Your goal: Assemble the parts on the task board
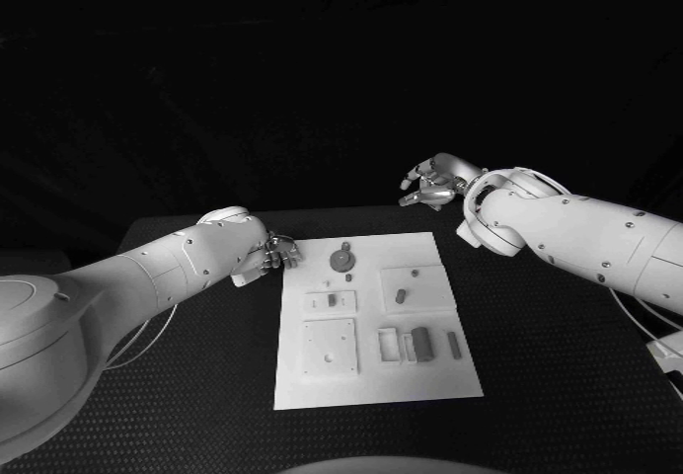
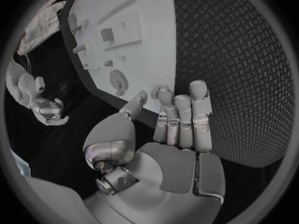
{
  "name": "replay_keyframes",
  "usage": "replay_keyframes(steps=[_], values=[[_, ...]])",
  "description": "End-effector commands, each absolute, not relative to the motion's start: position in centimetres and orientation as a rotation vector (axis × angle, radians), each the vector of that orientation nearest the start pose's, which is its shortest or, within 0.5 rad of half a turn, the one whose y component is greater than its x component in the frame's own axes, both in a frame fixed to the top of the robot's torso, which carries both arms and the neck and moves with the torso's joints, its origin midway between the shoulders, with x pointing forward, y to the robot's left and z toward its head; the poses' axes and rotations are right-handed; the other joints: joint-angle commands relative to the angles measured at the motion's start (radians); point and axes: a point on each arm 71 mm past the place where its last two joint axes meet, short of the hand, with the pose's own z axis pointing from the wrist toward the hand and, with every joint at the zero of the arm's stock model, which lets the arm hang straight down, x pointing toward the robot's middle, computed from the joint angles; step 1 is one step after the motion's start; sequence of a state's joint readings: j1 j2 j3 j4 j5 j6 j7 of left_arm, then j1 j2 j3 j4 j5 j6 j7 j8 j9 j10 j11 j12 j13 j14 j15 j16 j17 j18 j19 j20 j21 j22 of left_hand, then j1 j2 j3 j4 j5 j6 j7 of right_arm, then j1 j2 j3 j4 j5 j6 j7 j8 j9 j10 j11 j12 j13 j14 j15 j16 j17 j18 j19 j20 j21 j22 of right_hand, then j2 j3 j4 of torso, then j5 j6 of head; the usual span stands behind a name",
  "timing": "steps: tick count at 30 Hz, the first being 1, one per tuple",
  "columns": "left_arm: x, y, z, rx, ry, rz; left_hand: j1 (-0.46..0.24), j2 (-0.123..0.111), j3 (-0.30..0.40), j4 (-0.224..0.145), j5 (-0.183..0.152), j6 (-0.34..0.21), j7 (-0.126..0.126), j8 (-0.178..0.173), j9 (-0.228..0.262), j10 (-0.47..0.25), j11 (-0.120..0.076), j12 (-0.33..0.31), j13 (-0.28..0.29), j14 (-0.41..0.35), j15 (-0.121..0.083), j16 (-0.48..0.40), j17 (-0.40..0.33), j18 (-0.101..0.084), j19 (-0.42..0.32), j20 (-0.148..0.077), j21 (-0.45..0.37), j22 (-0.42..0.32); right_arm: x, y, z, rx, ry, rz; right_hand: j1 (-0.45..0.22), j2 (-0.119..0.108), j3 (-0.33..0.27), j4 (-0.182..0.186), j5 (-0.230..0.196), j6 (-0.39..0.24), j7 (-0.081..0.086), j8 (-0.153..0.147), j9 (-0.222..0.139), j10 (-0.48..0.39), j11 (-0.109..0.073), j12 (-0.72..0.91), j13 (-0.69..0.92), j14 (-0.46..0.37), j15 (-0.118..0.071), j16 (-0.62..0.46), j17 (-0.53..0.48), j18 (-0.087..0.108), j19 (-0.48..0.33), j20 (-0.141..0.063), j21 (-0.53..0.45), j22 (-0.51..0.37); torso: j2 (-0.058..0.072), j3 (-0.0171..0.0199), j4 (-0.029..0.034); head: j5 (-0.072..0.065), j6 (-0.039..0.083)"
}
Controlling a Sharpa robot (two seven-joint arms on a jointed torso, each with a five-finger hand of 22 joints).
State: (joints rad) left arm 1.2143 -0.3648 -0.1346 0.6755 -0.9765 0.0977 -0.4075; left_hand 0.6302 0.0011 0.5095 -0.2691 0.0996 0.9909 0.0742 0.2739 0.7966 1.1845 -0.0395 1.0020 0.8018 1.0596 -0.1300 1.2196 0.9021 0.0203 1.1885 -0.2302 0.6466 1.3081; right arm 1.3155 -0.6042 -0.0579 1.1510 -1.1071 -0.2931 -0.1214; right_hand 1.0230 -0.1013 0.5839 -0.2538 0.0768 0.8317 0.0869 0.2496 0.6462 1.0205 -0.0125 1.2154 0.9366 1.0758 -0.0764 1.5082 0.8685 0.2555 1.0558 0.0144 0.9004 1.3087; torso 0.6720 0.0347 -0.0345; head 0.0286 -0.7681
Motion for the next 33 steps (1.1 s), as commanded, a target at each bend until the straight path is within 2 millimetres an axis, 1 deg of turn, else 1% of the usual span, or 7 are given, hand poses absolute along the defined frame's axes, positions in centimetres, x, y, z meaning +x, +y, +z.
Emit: replay_keyframes(steps=[1,7,18,20,28,31,33], values=[[58.78,22.40,-27.18,-0.483,2.219,-0.201,0.002,-0.011,-0.001,0.005,-0.005,-0.005,0.004,-0.005,0.000,-0.006,0.005,0.007,-0.001,-0.005,-0.005,0.004,-0.002,0.044,0.005,0.000,-0.006,0.016,56.95,-19.25,-15.51,0.189,1.691,0.653,0.002,0.010,-0.001,-0.006,0.003,0.080,0.056,-0.003,0.001,-0.089,0.045,0.006,-0.002,-0.003,0.004,-0.003,-0.001,0.006,-0.004,0.004,-0.004,0.017,0.000,-0.0002,0.0001,-0.001,0.000],[58.84,22.51,-27.19,-0.485,2.221,-0.197,0.002,-0.011,0.000,0.007,-0.005,-0.007,0.005,-0.006,0.000,-0.007,0.006,0.007,-0.001,-0.005,-0.004,0.004,-0.002,0.044,0.005,0.000,-0.006,0.016,56.95,-19.22,-15.52,0.189,1.692,0.654,0.002,0.010,-0.001,-0.006,0.003,0.080,0.056,-0.004,0.001,-0.089,0.045,0.006,-0.002,-0.003,0.004,-0.003,-0.001,0.006,-0.004,0.004,-0.004,0.017,0.000,-0.0002,-0.0001,-0.001,0.000],[58.82,22.58,-27.23,-0.490,2.232,-0.206,0.015,0.002,0.005,0.007,-0.005,-0.006,0.005,-0.007,0.001,-0.008,0.006,0.010,-0.001,-0.006,-0.004,0.007,-0.003,0.044,0.006,0.000,-0.006,0.017,56.94,-19.13,-15.52,0.187,1.693,0.656,0.001,0.010,-0.001,-0.006,0.003,0.080,0.056,-0.004,0.001,-0.089,0.045,0.006,-0.002,-0.003,0.004,-0.003,-0.002,0.006,-0.004,0.004,-0.004,0.017,0.000,-0.0004,-0.0006,-0.003,-0.001],[58.80,22.57,-27.25,-0.495,2.236,-0.212,0.016,0.003,0.006,0.007,-0.005,-0.006,0.005,-0.007,0.002,-0.008,0.006,0.011,-0.001,-0.007,-0.004,0.007,-0.003,0.044,0.006,0.000,-0.006,0.017,56.93,-19.13,-15.52,0.187,1.693,0.656,0.001,0.010,-0.001,-0.006,0.003,0.081,0.056,-0.004,0.001,-0.089,0.045,0.006,-0.002,-0.003,0.004,-0.003,-0.002,0.006,-0.004,0.004,-0.004,0.017,0.000,0.0000,-0.0001,-0.003,-0.002],[58.83,22.50,-27.26,-0.498,2.240,-0.223,0.022,0.009,0.007,0.004,-0.005,-0.007,0.006,-0.008,0.002,-0.010,0.007,0.011,-0.001,-0.008,-0.003,0.008,-0.003,0.044,0.005,0.001,-0.006,0.017,56.92,-19.03,-15.52,0.186,1.694,0.658,0.001,0.011,-0.001,-0.006,0.003,0.081,0.056,-0.004,0.001,-0.089,0.045,0.006,-0.002,-0.002,0.004,-0.003,-0.002,0.006,-0.004,0.004,-0.004,0.017,0.000,-0.0002,0.0001,-0.004,-0.002],[58.84,22.43,-27.26,-0.501,2.241,-0.231,0.026,0.013,0.007,0.003,-0.005,-0.008,0.006,-0.009,0.002,-0.010,0.007,0.012,-0.001,-0.008,-0.003,0.008,-0.004,0.044,0.005,0.001,-0.006,0.018,56.92,-19.02,-15.53,0.185,1.694,0.658,0.001,0.011,-0.001,-0.006,0.003,0.081,0.056,-0.004,0.001,-0.089,0.045,0.006,-0.002,-0.002,0.004,-0.003,-0.002,0.006,-0.004,0.004,-0.004,0.017,0.000,0.0003,0.0003,-0.003,-0.002],[58.85,22.41,-27.26,-0.502,2.240,-0.232,0.033,0.023,0.009,-0.001,-0.004,-0.008,0.007,-0.009,0.003,-0.011,0.008,0.013,-0.001,-0.009,-0.003,0.009,-0.004,0.044,0.005,0.002,-0.006,0.018,56.92,-18.99,-15.53,0.185,1.695,0.658,0.001,0.011,-0.001,-0.006,0.003,0.081,0.056,-0.004,0.001,-0.089,0.045,0.007,-0.002,-0.002,0.004,-0.003,-0.002,0.006,-0.004,0.004,-0.004,0.017,0.000,0.0000,0.0003,-0.003,-0.002]])
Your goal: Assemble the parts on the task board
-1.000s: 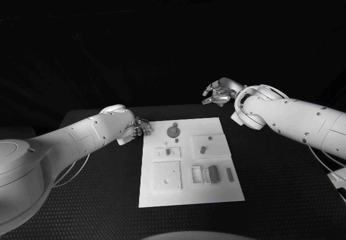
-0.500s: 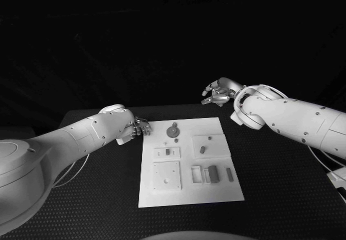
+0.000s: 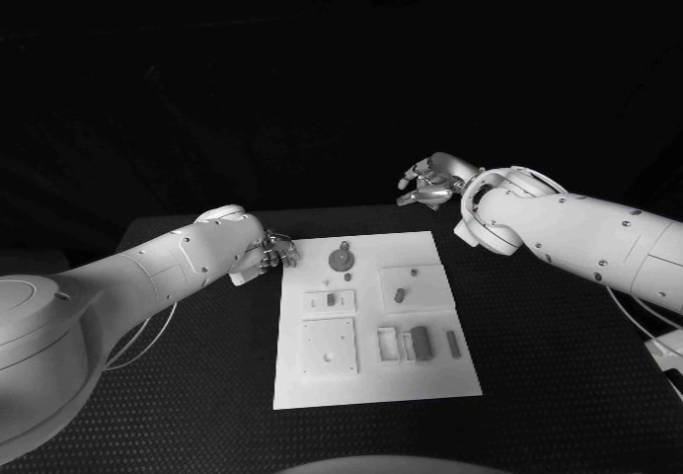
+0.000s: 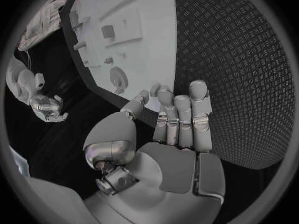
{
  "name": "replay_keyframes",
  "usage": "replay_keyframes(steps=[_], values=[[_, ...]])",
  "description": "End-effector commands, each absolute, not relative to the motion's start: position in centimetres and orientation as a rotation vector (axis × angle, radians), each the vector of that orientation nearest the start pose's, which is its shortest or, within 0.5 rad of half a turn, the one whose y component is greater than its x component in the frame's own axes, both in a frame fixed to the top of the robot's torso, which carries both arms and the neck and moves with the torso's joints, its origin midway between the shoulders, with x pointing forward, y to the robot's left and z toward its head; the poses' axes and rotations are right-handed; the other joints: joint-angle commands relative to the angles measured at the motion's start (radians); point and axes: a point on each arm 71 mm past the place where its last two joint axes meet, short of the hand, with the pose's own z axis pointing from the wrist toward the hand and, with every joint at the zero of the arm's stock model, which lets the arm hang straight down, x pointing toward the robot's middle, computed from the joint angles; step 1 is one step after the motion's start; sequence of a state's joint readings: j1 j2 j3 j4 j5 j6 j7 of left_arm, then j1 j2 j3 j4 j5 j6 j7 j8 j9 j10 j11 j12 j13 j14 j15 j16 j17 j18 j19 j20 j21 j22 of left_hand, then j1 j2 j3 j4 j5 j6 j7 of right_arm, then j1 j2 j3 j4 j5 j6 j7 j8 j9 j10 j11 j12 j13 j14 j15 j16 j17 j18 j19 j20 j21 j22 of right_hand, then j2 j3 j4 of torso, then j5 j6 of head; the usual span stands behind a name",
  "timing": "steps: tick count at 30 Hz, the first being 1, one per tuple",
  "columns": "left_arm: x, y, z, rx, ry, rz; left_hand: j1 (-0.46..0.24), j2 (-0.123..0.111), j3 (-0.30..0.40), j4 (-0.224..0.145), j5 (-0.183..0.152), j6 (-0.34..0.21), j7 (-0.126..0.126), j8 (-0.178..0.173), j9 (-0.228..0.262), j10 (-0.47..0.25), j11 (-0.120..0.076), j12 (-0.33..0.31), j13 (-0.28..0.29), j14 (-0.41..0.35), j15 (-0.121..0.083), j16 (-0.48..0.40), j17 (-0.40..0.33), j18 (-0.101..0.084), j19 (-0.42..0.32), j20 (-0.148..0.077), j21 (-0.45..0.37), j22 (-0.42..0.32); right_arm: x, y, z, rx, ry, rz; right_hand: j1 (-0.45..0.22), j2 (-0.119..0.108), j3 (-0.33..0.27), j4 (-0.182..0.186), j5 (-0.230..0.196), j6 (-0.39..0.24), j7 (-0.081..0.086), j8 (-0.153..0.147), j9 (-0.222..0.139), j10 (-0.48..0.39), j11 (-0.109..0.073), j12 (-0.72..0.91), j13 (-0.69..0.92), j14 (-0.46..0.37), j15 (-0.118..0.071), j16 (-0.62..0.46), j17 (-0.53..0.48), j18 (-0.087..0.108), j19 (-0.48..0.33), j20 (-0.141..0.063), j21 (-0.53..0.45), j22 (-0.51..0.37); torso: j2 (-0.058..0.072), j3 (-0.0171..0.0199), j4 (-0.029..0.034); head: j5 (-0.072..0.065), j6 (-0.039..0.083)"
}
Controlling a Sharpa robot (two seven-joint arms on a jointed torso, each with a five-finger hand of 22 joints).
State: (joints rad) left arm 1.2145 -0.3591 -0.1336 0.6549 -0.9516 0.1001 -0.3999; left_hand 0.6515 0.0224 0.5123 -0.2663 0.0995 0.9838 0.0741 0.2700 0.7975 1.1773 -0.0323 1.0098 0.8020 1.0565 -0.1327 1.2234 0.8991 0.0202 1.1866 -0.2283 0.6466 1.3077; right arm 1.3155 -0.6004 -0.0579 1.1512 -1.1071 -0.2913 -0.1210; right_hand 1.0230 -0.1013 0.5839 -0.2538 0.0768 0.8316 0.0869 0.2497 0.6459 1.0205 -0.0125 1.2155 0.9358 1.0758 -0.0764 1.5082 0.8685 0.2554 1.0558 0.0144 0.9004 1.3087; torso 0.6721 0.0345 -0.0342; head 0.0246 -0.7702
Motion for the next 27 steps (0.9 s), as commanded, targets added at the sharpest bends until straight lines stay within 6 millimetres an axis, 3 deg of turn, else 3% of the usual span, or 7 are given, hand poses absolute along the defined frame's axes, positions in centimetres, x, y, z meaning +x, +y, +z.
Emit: replay_keyframes(steps=[1,12,19,21,27], values=[[58.86,22.41,-27.26,-0.503,2.240,-0.233,0.015,0.005,0.006,-0.005,-0.004,-0.001,0.007,-0.006,0.002,-0.004,0.001,0.005,-0.002,-0.006,0.000,0.006,-0.001,0.044,0.006,0.000,-0.006,0.019,56.92,-18.99,-15.53,0.185,1.695,0.658,0.001,0.011,-0.001,-0.006,0.003,0.081,0.056,-0.004,0.002,-0.089,0.045,0.007,-0.001,-0.002,0.004,-0.003,-0.002,0.006,-0.003,0.004,-0.004,0.017,0.000,0.0003,0.0000,0.000,0.000],[58.83,22.37,-27.33,-0.517,2.254,-0.254,0.073,0.057,0.018,-0.018,0.007,-0.002,0.009,-0.009,0.005,-0.004,0.002,0.009,-0.005,-0.008,0.002,0.010,-0.004,0.044,0.006,0.002,-0.003,0.020,56.92,-19.01,-15.54,0.185,1.696,0.658,0.001,0.011,-0.001,-0.006,0.003,0.081,0.056,-0.004,0.002,-0.088,0.045,0.007,-0.001,-0.002,0.004,-0.003,-0.002,0.006,-0.003,0.004,-0.004,0.017,0.000,0.0001,0.0004,0.001,-0.002],[58.87,22.64,-27.34,-0.520,2.256,-0.250,0.100,0.071,0.023,-0.020,0.019,0.005,0.007,-0.007,0.008,-0.004,0.001,0.011,-0.007,-0.008,0.002,0.012,-0.006,0.043,0.005,0.003,-0.002,0.020,56.93,-19.04,-15.55,0.185,1.697,0.658,0.001,0.011,-0.001,-0.006,0.003,0.081,0.056,-0.004,0.002,-0.088,0.045,0.007,-0.001,-0.002,0.004,-0.003,-0.002,0.006,-0.003,0.004,-0.004,0.017,0.000,0.0002,-0.0003,0.001,-0.004],[58.85,22.65,-27.36,-0.519,2.260,-0.250,0.135,0.061,0.067,-0.001,-0.031,0.010,0.005,-0.006,0.008,-0.002,-0.001,0.010,-0.009,-0.006,0.000,0.012,-0.009,0.044,0.007,0.002,-0.002,0.018,56.92,-19.06,-15.55,0.185,1.698,0.658,0.001,0.011,-0.001,-0.005,0.003,0.081,0.056,-0.004,0.002,-0.088,0.045,0.007,-0.001,-0.002,0.004,-0.003,-0.002,0.006,-0.003,0.004,-0.004,0.017,0.000,0.0002,-0.0003,0.002,-0.005],[58.84,22.72,-27.37,-0.518,2.263,-0.249,0.172,0.085,0.105,-0.009,0.016,0.017,0.005,-0.006,0.009,0.002,-0.002,0.012,-0.012,-0.004,0.001,0.015,-0.011,0.041,0.009,0.002,0.001,0.020,56.92,-19.11,-15.56,0.185,1.699,0.657,0.000,0.011,-0.001,-0.005,0.003,0.081,0.056,-0.004,0.002,-0.088,0.045,0.007,-0.001,-0.002,0.004,-0.003,-0.002,0.006,-0.003,0.004,-0.004,0.017,0.000,0.0001,0.0001,0.001,-0.006]])
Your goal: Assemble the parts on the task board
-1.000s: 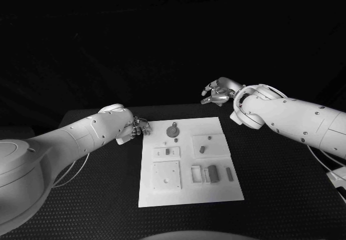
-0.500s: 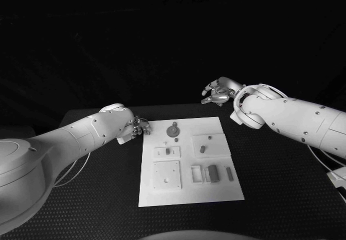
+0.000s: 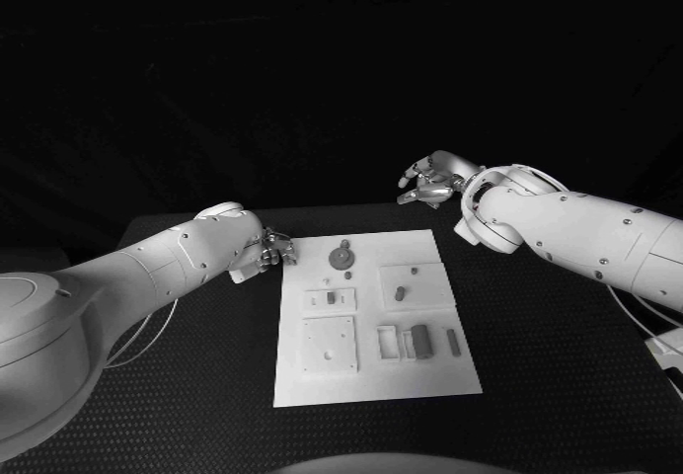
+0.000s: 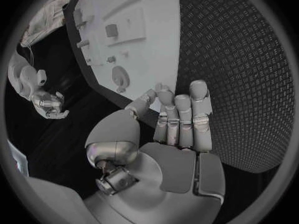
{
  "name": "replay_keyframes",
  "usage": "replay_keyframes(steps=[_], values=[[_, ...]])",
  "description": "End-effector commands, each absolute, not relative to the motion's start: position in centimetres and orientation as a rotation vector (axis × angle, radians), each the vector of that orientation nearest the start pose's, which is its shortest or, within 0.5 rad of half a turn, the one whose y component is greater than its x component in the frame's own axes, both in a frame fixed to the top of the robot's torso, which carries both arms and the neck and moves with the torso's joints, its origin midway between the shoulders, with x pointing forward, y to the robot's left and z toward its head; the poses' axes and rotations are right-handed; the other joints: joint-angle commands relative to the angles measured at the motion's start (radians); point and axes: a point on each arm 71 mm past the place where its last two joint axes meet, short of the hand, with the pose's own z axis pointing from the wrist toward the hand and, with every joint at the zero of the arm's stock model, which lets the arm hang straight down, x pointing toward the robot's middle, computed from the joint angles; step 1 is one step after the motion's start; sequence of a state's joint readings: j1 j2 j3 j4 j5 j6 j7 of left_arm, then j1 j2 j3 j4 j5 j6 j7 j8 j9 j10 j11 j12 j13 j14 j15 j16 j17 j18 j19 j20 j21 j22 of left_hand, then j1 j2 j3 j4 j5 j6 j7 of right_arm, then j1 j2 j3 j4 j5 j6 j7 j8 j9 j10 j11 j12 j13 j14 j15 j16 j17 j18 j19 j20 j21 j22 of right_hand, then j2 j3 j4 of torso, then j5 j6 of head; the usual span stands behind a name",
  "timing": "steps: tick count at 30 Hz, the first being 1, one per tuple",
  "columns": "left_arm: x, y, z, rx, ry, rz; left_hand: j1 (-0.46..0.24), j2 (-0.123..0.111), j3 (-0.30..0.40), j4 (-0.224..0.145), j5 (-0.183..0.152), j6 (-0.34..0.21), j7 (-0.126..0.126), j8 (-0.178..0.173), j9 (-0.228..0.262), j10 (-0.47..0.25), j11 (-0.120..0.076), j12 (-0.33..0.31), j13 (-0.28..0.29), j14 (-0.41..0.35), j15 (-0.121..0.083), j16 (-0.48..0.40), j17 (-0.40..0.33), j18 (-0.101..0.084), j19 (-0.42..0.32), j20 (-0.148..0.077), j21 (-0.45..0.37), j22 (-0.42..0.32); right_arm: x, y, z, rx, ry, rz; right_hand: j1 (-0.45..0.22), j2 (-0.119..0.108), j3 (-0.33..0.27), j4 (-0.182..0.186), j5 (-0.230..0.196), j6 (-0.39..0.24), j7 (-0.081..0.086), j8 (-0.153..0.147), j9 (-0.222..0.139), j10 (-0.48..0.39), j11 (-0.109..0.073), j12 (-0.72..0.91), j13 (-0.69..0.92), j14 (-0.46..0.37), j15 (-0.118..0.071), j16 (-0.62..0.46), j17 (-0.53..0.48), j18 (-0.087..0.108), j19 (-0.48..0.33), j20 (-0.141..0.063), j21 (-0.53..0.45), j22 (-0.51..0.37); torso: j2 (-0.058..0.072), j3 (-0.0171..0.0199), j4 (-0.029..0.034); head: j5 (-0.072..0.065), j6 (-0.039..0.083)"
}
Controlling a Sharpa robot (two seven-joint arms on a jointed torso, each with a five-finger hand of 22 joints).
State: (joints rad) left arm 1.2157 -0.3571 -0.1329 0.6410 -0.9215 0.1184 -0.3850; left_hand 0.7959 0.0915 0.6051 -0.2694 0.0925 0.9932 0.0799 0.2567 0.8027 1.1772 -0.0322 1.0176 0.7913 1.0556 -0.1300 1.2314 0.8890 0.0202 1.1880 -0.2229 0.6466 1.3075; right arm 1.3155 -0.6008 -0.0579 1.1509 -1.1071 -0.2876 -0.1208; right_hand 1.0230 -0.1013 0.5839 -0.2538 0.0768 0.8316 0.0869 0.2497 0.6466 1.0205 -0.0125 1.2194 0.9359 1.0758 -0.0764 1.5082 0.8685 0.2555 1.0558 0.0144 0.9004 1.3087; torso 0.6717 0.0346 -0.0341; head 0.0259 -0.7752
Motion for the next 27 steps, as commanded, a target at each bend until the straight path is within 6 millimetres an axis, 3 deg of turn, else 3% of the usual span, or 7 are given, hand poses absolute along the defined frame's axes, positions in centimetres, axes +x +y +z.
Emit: replay_keyframes(steps=[1,4,13,18,21,27], values=[[58.8,22.7,-27.4,-0.518,2.263,-0.249,0.032,0.021,0.016,-0.008,0.032,0.008,-0.001,0.008,0.004,0.002,-0.002,0.005,-0.002,-0.002,-0.002,0.008,-0.001,0.041,0.008,-0.003,0.002,0.021,56.9,-19.1,-15.6,0.185,1.699,0.657,0.000,0.011,-0.001,-0.005,0.003,0.081,0.056,-0.004,0.001,-0.088,0.045,0.003,-0.002,-0.002,0.004,-0.003,-0.002,0.006,-0.003,0.004,-0.004,0.017,0.000,0.0002,0.0001,-0.001,-0.001],[58.8,22.8,-27.4,-0.520,2.261,-0.249,0.046,0.032,0.027,-0.016,0.064,0.012,-0.002,0.009,0.006,0.004,-0.002,0.006,-0.003,-0.001,-0.001,0.010,-0.003,0.040,0.008,-0.003,0.005,0.022,56.9,-19.2,-15.6,0.185,1.699,0.657,0.000,0.011,-0.001,-0.005,0.003,0.081,0.056,-0.004,0.001,-0.088,0.045,0.003,-0.002,-0.002,0.004,-0.003,-0.002,0.006,-0.003,0.004,-0.004,0.017,0.000,0.0002,0.0001,0.000,-0.001],[58.9,23.2,-27.2,-0.540,2.239,-0.256,0.072,0.039,0.039,-0.020,0.101,0.038,-0.010,0.024,0.018,0.016,-0.009,0.010,-0.006,0.007,-0.004,0.016,-0.005,0.040,0.012,-0.005,0.015,0.022,56.9,-19.3,-15.6,0.186,1.700,0.656,0.000,0.011,-0.001,-0.005,0.003,0.081,0.056,-0.004,0.002,-0.088,0.045,0.003,-0.002,-0.002,0.004,-0.003,-0.002,0.006,-0.003,0.004,-0.004,0.017,-0.001,0.0003,0.0010,0.000,-0.002],[58.7,23.7,-27.1,-0.603,2.232,-0.299,0.057,0.043,0.032,-0.021,0.172,0.068,-0.023,0.047,0.045,0.029,-0.022,0.012,-0.010,0.016,-0.006,0.021,-0.007,0.039,0.013,-0.008,0.024,0.023,56.9,-19.5,-15.6,0.188,1.700,0.654,0.001,0.011,-0.001,-0.006,0.003,0.081,0.056,-0.004,0.002,-0.088,0.045,0.003,-0.002,-0.002,0.004,-0.003,-0.002,0.006,-0.003,0.004,-0.004,0.017,-0.001,0.0001,0.0012,0.000,-0.003],[58.4,23.9,-26.9,-0.629,2.231,-0.327,0.046,0.040,0.055,-0.020,0.166,0.082,-0.032,0.060,0.065,0.035,-0.030,0.013,-0.013,0.020,-0.007,0.024,-0.008,0.039,0.014,-0.009,0.027,0.021,56.9,-19.7,-15.6,0.191,1.700,0.650,0.002,0.011,-0.001,-0.006,0.003,0.081,0.056,-0.004,0.002,-0.088,0.045,0.004,-0.002,-0.002,0.004,-0.003,-0.002,0.006,-0.003,0.004,-0.004,0.017,-0.002,-0.0001,0.0026,0.000,-0.005],[58.0,24.0,-25.2,-0.642,2.200,-0.383,-0.008,0.046,0.085,-0.024,0.229,0.099,-0.047,0.088,0.123,0.047,-0.044,0.016,-0.016,0.032,-0.011,0.030,-0.008,0.041,0.021,-0.013,0.039,0.022,56.9,-20.0,-15.6,0.194,1.700,0.645,0.004,0.011,0.000,-0.008,0.003,0.081,0.055,-0.004,0.002,-0.088,0.045,0.004,-0.002,-0.002,0.004,-0.003,-0.002,0.006,-0.004,0.003,-0.004,0.017,-0.003,0.0000,0.0051,0.003,-0.004]])
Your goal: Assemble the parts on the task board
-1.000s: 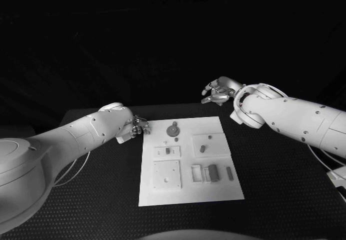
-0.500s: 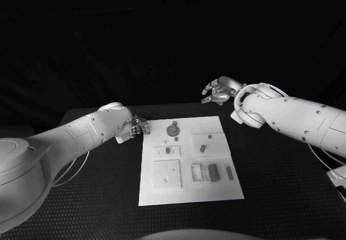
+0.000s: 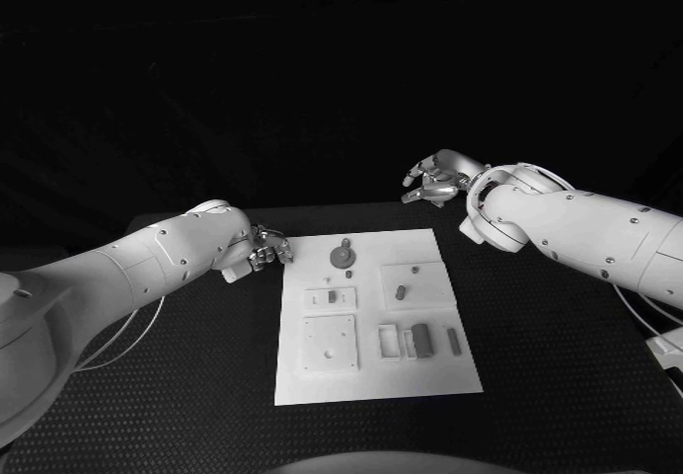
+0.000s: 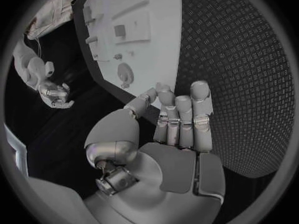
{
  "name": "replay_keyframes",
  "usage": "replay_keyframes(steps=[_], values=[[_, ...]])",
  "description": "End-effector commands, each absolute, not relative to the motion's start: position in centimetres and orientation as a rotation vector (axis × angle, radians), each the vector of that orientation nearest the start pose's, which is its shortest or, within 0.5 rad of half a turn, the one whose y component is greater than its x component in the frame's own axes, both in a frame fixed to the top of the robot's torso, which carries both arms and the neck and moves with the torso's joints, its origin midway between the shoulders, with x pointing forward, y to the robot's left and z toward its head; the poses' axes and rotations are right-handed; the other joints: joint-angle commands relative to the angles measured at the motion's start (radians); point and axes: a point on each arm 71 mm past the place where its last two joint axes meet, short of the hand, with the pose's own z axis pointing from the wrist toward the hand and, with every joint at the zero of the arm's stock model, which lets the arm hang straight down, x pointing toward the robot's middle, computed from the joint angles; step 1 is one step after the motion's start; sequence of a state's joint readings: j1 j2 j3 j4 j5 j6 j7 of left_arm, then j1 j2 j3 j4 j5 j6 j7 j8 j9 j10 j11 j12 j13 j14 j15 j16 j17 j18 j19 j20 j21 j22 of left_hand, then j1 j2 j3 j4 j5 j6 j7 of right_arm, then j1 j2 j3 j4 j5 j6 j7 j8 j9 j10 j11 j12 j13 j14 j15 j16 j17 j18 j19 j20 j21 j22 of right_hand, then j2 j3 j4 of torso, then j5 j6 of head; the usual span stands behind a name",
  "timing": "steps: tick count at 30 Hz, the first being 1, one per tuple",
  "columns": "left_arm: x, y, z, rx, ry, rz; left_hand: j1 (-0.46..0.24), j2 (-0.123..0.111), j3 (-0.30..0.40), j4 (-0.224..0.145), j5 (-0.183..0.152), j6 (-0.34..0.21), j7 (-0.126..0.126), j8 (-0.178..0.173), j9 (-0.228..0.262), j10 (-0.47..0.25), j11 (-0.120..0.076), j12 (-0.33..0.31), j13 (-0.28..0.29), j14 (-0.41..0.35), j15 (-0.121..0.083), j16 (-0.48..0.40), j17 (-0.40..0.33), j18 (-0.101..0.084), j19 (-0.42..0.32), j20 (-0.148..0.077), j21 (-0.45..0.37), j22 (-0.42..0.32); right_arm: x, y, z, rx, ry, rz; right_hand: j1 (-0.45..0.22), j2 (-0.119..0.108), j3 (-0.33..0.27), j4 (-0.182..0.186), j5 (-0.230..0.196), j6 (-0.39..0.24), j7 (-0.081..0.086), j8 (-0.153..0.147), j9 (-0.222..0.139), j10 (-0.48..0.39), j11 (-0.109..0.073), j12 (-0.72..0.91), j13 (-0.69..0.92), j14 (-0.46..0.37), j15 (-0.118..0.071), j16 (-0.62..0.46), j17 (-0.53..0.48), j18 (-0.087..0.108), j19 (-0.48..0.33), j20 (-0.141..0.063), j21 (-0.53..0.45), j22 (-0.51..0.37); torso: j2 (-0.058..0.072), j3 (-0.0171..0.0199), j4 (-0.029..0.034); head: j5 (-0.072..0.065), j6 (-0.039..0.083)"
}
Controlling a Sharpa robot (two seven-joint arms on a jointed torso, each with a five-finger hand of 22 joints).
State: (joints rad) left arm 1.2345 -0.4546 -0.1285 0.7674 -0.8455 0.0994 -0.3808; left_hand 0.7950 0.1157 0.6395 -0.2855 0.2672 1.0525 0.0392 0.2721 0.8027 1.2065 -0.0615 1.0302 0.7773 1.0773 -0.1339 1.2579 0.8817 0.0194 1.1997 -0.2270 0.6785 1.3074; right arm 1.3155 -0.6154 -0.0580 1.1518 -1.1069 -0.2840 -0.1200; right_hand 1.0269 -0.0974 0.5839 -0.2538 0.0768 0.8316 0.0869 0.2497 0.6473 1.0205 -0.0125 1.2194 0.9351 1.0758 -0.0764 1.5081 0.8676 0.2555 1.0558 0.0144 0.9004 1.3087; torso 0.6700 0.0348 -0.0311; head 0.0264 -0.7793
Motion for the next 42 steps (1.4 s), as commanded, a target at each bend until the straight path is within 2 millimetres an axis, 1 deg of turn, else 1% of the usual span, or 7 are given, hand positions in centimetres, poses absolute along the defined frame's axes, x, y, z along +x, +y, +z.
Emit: replay_keyframes(steps=[1,7,16,21,29,34,42], values=[[57.9,23.9,-24.8,-0.638,2.197,-0.395,-0.012,0.021,0.055,-0.008,0.065,0.042,-0.008,0.076,0.132,0.020,-0.017,0.004,-0.002,0.012,-0.008,0.005,-0.001,0.043,0.011,-0.010,0.009,0.022,57.0,-20.0,-15.6,0.194,1.700,0.644,0.000,0.007,0.000,-0.008,0.003,0.081,0.055,-0.004,0.001,-0.088,0.045,0.004,-0.001,-0.002,0.004,-0.003,-0.001,0.006,-0.004,0.003,-0.004,0.017,-0.001,-0.0003,0.0042,0.001,0.000],[56.3,22.9,-23.2,-0.611,2.178,-0.445,-0.043,0.015,0.071,-0.009,0.118,0.064,-0.021,0.103,0.191,0.038,-0.028,0.008,-0.004,0.025,-0.013,0.009,-0.002,0.046,0.021,-0.014,0.022,0.021,57.1,-20.4,-15.6,0.200,1.699,0.636,0.001,0.007,0.001,-0.009,0.003,0.082,0.055,-0.004,0.001,-0.088,0.045,0.004,-0.001,-0.002,0.004,-0.003,-0.001,0.006,-0.004,0.003,-0.004,0.017,-0.005,0.0011,0.0106,0.000,-0.005],[53.7,20.2,-23.2,-0.532,2.247,-0.464,-0.050,0.004,0.085,-0.009,0.156,0.071,-0.028,0.105,0.229,0.055,-0.035,0.011,-0.004,0.041,-0.019,0.014,-0.001,0.049,0.033,-0.019,0.035,0.021,57.1,-20.5,-15.6,0.201,1.701,0.636,0.002,0.007,0.001,-0.010,0.003,0.082,0.055,-0.004,0.002,-0.088,0.045,0.004,-0.002,-0.002,0.004,-0.003,-0.001,0.006,-0.004,0.003,-0.004,0.017,-0.010,0.0012,0.0173,-0.006,-0.013],[52.7,19.3,-24.1,-0.468,2.267,-0.422,-0.045,-0.004,0.090,-0.009,0.170,0.074,-0.029,0.103,0.239,0.057,-0.037,0.010,-0.005,0.044,-0.020,0.014,-0.001,0.048,0.035,-0.019,0.038,0.021,57.1,-20.5,-15.6,0.201,1.701,0.636,0.002,0.007,0.001,-0.010,0.003,0.082,0.055,-0.004,0.002,-0.088,0.045,0.004,-0.002,-0.003,0.004,-0.003,-0.001,0.006,-0.004,0.003,-0.004,0.017,-0.009,0.0021,0.0146,-0.004,-0.014],[51.7,18.6,-26.3,-0.423,2.325,-0.364,-0.051,-0.014,0.090,-0.008,0.235,0.093,-0.036,0.100,0.262,0.071,-0.043,0.009,-0.007,0.056,-0.019,0.015,-0.003,0.046,0.044,-0.019,0.044,0.019,57.1,-20.4,-15.6,0.199,1.702,0.637,0.002,0.007,0.001,-0.010,0.003,0.082,0.055,-0.004,0.002,-0.088,0.045,0.004,-0.002,-0.003,0.004,-0.003,-0.001,0.006,-0.004,0.003,-0.004,0.017,-0.009,0.0030,0.0136,-0.004,-0.021],[51.8,18.2,-27.1,-0.432,2.340,-0.356,-0.054,-0.013,0.091,-0.008,0.247,0.097,-0.037,0.098,0.267,0.073,-0.045,0.009,-0.007,0.060,-0.019,0.015,-0.003,0.045,0.046,-0.018,0.045,0.019,57.1,-20.3,-15.7,0.198,1.703,0.639,0.002,0.008,0.001,-0.011,0.003,0.082,0.055,-0.004,0.002,-0.088,0.045,0.004,-0.002,-0.003,0.004,-0.003,-0.001,0.006,-0.004,0.003,-0.004,0.017,-0.007,0.0034,0.0108,-0.003,-0.024],[51.9,18.1,-27.4,-0.441,2.337,-0.350,-0.058,-0.012,0.091,-0.008,0.253,0.100,-0.038,0.097,0.270,0.075,-0.045,0.009,-0.007,0.061,-0.019,0.015,-0.003,0.045,0.046,-0.018,0.045,0.018,57.1,-20.3,-15.7,0.197,1.703,0.640,0.002,0.008,0.001,-0.011,0.003,0.082,0.055,-0.004,0.002,-0.088,0.045,0.004,-0.002,-0.003,0.004,-0.003,-0.001,0.006,-0.004,0.004,-0.004,0.017,-0.006,0.0016,0.0131,-0.007,-0.028]])
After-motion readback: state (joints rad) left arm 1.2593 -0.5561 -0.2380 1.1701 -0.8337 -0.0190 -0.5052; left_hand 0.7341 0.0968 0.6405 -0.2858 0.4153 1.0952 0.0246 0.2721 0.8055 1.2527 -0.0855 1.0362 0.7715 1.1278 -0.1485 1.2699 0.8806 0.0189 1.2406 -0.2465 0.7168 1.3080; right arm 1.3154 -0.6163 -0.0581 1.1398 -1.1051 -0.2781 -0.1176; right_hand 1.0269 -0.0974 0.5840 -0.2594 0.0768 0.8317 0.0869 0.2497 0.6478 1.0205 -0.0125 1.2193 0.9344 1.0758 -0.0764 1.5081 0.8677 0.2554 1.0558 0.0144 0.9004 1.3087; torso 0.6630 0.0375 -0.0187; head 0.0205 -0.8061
